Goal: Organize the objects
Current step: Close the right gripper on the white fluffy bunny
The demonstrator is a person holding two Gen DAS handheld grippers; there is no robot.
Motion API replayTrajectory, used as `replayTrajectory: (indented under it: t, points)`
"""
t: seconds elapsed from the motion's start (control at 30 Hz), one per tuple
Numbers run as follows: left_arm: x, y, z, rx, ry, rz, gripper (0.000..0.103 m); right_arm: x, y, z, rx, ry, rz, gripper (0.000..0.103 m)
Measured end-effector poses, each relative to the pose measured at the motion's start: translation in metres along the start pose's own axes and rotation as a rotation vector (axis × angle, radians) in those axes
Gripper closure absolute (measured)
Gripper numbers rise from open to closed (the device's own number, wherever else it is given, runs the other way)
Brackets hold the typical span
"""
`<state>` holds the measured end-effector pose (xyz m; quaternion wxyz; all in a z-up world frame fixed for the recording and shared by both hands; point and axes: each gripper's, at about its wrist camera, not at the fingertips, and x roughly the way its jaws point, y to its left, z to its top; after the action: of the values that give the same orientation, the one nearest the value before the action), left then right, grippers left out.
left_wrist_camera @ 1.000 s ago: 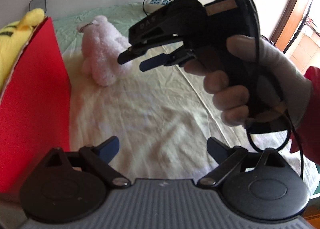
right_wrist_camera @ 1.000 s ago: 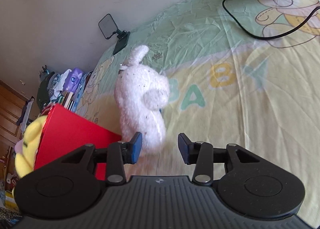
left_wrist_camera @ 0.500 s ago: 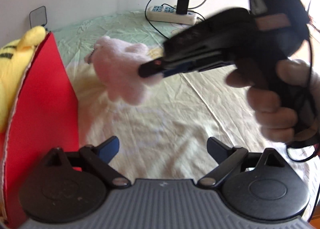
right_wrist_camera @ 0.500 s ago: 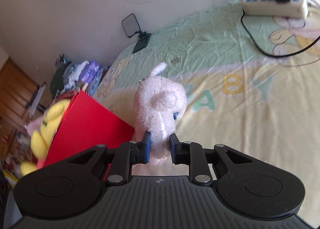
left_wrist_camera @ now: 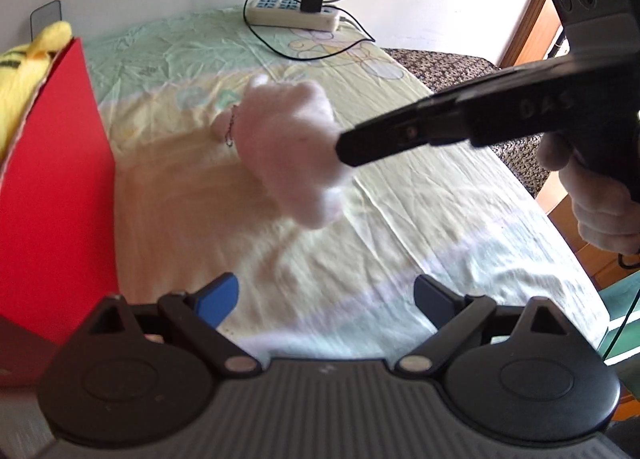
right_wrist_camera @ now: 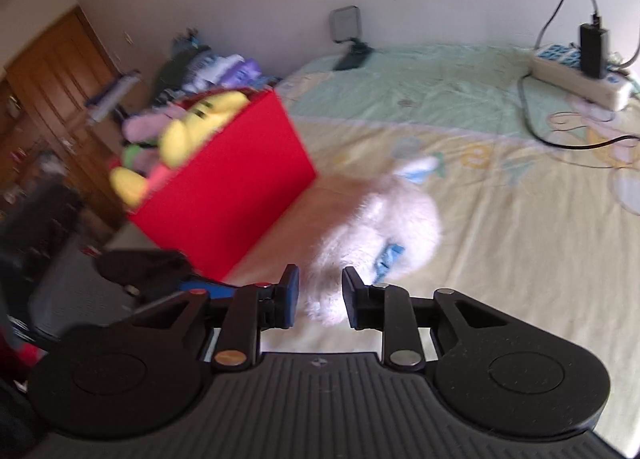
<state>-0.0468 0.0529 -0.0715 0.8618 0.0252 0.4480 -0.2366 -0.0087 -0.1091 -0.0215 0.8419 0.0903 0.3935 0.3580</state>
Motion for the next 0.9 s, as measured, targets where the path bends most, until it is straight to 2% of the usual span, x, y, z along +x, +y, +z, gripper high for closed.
replayTrajectory:
  t: [0.07, 0.2, 0.27, 0.33, 0.47, 0.6, 0.67, 0.8, 0.9]
  points:
    - [-0.002, 0.002, 0.0, -0.02, -0.009, 0.014, 0.008, -0.002, -0.005, 0.004, 0.08, -0.069, 0.059, 0.074]
    - [-0.007, 0.003, 0.013, -0.037, -0.051, 0.055, 0.008, -0.002, -0.036, 0.006, 0.305, -0.19, -0.046, 0.073]
    - [-0.007, 0.001, 0.024, -0.022, -0.08, 0.087, 0.009, 0.006, -0.056, 0.001, 0.426, -0.198, -0.096, 0.074]
    - [-0.002, 0.002, 0.034, -0.021, -0.104, 0.116, 0.012, 0.016, -0.066, -0.005, 0.494, -0.172, -0.101, 0.076]
    - [0.02, 0.023, 0.046, -0.093, -0.068, 0.129, 0.019, 0.032, -0.062, -0.009, 0.515, -0.142, -0.072, 0.075]
    - [0.026, 0.038, 0.045, -0.138, -0.071, 0.18, 0.017, 0.048, -0.054, -0.01, 0.501, -0.109, -0.049, 0.073]
    - [0.025, 0.038, 0.043, -0.127, -0.073, 0.165, 0.014, 0.054, -0.057, -0.01, 0.52, -0.094, -0.032, 0.071]
    - [0.026, 0.025, 0.039, -0.058, -0.059, 0.197, 0.013, 0.067, -0.061, -0.009, 0.574, -0.077, 0.03, 0.07]
    - [0.019, 0.018, 0.032, -0.053, -0.069, 0.17, 0.01, 0.074, -0.056, -0.006, 0.56, -0.065, 0.053, 0.069]
